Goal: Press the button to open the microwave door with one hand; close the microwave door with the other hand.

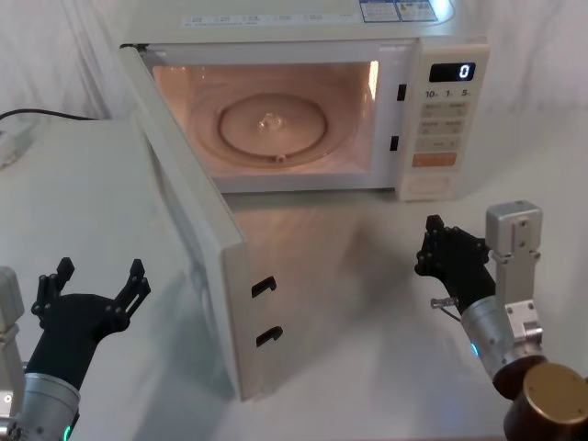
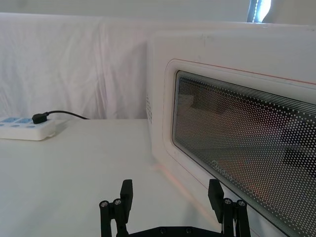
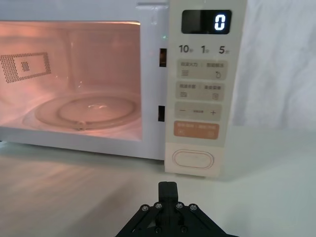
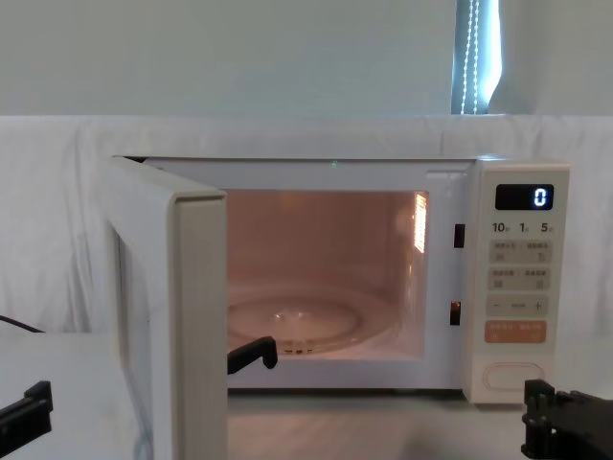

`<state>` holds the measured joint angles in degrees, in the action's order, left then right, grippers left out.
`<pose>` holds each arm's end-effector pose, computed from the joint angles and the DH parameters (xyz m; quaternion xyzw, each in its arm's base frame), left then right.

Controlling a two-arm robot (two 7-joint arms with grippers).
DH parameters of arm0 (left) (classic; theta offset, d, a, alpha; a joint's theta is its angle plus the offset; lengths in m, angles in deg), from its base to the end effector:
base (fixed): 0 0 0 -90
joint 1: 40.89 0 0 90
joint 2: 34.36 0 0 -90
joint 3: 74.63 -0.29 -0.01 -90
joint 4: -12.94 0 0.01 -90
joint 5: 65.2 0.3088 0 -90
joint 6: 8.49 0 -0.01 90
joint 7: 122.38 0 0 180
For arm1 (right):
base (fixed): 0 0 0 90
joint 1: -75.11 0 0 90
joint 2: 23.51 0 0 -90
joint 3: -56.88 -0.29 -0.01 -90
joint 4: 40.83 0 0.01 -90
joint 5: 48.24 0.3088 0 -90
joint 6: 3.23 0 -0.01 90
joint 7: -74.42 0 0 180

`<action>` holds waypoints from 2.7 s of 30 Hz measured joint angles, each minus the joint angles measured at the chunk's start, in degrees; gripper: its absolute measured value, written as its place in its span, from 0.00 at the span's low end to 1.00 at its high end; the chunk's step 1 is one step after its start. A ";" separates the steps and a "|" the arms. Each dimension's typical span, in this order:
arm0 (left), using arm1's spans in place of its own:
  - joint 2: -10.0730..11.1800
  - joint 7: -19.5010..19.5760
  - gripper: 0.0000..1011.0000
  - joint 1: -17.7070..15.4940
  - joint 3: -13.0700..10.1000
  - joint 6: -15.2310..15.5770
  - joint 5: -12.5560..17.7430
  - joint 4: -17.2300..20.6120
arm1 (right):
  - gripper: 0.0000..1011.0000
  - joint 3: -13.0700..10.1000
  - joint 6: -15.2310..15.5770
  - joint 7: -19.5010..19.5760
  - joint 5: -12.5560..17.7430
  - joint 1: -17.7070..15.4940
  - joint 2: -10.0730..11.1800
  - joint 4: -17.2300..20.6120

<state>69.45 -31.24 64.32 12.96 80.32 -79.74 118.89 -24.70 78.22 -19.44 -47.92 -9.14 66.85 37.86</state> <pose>0.2530 0.0376 -0.2852 -0.0173 0.0064 0.6616 0.7496 0.3520 0.0447 -0.3275 0.0132 -0.0227 -0.6278 0.7779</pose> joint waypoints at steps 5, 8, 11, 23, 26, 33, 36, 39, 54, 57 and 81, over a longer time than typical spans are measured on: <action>0.00 0.00 0.99 0.00 0.00 0.00 0.00 0.00 | 0.00 -0.75 -1.70 0.77 0.03 -0.70 -0.36 -0.28; 0.00 0.00 0.99 0.00 0.00 0.00 0.00 0.00 | 0.00 -1.38 -2.23 1.13 0.10 -0.82 -0.52 -0.54; 0.00 0.00 0.99 0.00 0.00 0.00 0.00 0.00 | 0.00 -2.15 -2.68 1.41 0.34 -0.79 -0.67 -0.94; 0.00 0.00 0.99 0.00 0.00 0.00 0.00 0.00 | 0.00 -4.54 -3.76 2.47 0.69 -0.19 -1.43 -2.02; 0.00 0.00 0.99 0.00 0.00 0.00 0.00 0.00 | 0.00 -4.65 -3.83 2.55 0.54 -0.13 -1.51 -2.06; 0.00 0.00 0.99 0.00 0.00 0.00 0.00 0.00 | 0.00 -4.64 -3.83 2.54 0.54 -0.13 -1.49 -2.06; 0.00 0.00 0.99 0.00 0.00 0.00 0.00 0.00 | 0.00 -4.63 -3.83 2.52 0.54 -0.15 -1.48 -2.06; 0.00 0.00 0.99 0.00 0.00 0.00 0.00 0.00 | 0.03 -4.63 -3.83 2.50 0.55 -0.16 -1.47 -2.06; 0.00 0.00 0.99 0.00 0.00 0.00 0.00 0.00 | 0.45 -4.60 -3.80 2.41 0.58 -0.15 -1.42 -2.04; 0.00 0.00 0.99 0.00 0.00 0.00 0.00 0.00 | 0.55 -4.59 -3.79 2.39 0.58 -0.16 -1.41 -2.04; 0.00 0.00 0.99 0.00 0.00 0.00 0.00 0.00 | 0.99 -4.55 -3.74 2.39 0.58 -0.15 -1.41 -2.04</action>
<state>69.45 -31.24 64.32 12.96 80.32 -79.74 118.89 -29.25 74.48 -17.05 -47.34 -9.29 65.43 35.82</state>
